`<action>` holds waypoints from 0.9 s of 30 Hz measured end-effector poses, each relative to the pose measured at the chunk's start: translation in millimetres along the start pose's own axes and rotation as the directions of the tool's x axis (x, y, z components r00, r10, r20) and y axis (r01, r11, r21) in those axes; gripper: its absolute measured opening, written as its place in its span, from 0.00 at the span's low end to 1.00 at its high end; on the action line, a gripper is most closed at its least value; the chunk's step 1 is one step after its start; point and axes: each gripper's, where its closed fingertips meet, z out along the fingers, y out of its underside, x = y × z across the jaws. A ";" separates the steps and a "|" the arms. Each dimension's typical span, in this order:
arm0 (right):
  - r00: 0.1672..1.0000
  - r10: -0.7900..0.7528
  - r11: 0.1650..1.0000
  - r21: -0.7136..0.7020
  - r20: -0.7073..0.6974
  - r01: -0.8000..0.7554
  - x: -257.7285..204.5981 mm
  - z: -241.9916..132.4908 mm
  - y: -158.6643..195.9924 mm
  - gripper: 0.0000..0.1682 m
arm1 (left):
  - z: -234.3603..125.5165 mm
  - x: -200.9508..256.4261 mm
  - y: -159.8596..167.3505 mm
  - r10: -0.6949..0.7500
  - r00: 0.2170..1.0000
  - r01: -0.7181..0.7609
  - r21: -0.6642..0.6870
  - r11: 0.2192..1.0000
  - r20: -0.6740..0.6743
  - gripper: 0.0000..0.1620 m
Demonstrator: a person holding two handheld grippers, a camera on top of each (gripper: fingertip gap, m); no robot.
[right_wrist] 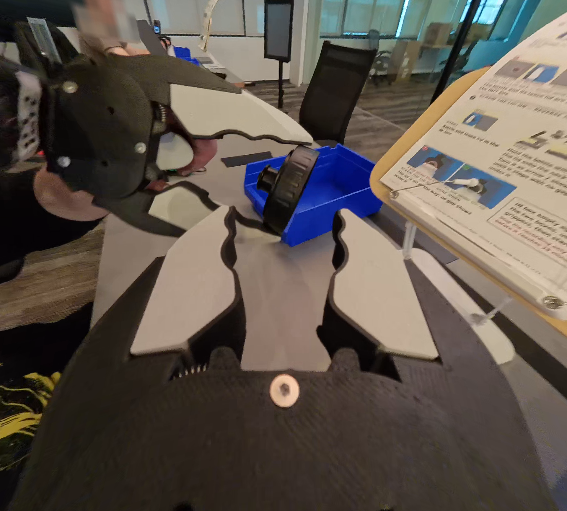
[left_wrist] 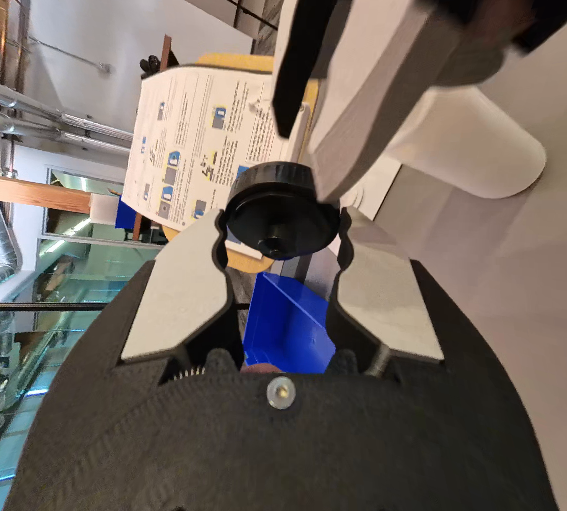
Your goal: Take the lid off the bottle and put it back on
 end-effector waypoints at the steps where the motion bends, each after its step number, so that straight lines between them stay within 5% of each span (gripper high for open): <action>1: 1.000 0.015 1.000 -0.006 0.010 -0.015 -0.5 1.9 1.5 0.33 | -0.7 2.6 -6.0 0.020 1.000 -0.020 0.003 1.000 0.009 0.43; 7: 0.997 0.044 0.999 -0.013 0.057 -0.044 -5.1 0.9 4.1 0.13 | 0.6 13.6 -29.0 0.076 0.997 -0.077 0.027 0.997 0.034 0.43; 14: 0.944 0.191 0.972 0.080 0.270 -0.220 -11.0 -24.1 -14.5 0.12 | -18.1 -1.0 -52.8 -0.023 0.999 0.015 0.211 0.977 0.035 0.46; 21: 0.698 0.323 0.858 0.113 0.639 -0.500 -18.0 -63.3 -34.0 0.11 | -35.4 -4.2 -79.8 -0.151 0.976 0.208 0.474 0.855 -0.156 0.56; 27: 0.514 0.341 0.818 0.022 0.787 -0.575 -35.9 -73.7 -31.7 0.12 | -47.3 11.4 -107.7 -0.109 0.955 0.259 0.601 0.756 -0.274 0.50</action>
